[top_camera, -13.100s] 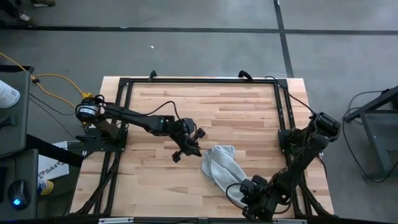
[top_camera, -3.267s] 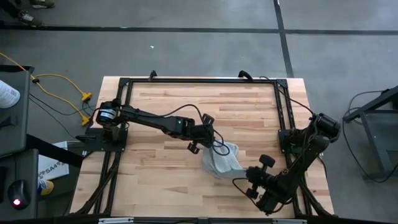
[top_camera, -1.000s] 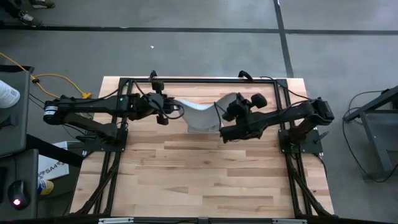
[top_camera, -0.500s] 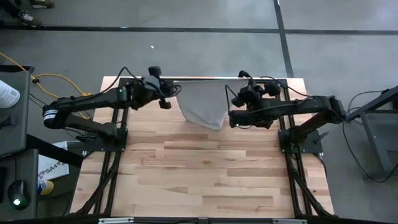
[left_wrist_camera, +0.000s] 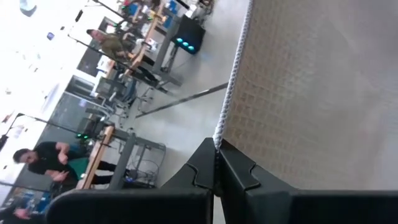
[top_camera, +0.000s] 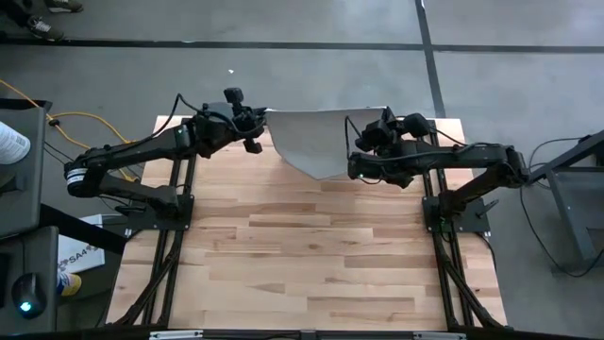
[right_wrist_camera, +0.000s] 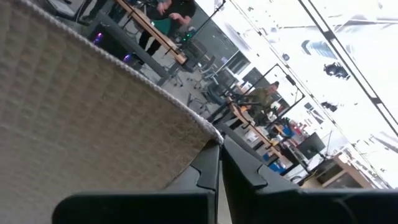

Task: Fold microfiber towels
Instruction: Fold the gray towel

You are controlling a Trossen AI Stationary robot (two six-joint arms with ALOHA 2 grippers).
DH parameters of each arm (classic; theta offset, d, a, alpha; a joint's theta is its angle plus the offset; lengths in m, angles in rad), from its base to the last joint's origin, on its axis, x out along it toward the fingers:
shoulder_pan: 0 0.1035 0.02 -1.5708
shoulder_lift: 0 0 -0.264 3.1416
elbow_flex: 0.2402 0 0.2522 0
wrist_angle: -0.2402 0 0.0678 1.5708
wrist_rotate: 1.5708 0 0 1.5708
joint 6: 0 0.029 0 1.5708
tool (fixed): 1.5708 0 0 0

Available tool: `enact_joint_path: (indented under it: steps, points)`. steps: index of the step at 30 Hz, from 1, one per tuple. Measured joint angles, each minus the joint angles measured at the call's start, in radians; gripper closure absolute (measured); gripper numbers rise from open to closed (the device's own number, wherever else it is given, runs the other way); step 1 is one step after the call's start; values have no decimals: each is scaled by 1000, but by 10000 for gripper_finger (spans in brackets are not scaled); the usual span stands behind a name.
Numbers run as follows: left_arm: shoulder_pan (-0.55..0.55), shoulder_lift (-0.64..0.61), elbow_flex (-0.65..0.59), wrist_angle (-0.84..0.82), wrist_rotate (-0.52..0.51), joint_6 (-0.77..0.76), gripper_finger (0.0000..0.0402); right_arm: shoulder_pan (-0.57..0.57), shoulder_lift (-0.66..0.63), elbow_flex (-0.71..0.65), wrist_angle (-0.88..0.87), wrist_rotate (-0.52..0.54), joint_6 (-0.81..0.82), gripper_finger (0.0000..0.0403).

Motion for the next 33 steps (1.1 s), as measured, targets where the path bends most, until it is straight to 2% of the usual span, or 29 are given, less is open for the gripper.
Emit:
enact_joint_path:
  steps: [4,8,11,15,20,22,28,33]
  points:
    - [-7,-1,8,-6,-16,17,401,-5,0,0,-5,-1,-17,399]
    - [-43,1,8,-88,-26,45,401,27,0,0,-6,0,-60,399]
    - [-101,10,8,-155,-86,31,401,74,7,0,-13,-10,-67,399]
    - [-212,11,8,-247,-146,-27,401,151,8,-1,-21,-89,-68,399]
    - [-367,11,7,-347,-178,-164,401,239,8,-1,-15,-264,-58,399]
    - [-429,11,7,-377,-212,-204,401,275,8,-1,-6,-290,-56,399]
    - [-557,11,7,-396,-390,-224,401,352,6,-1,7,-226,-34,399]
    - [-514,11,7,-400,-409,-222,401,319,5,-1,7,-215,-37,399]
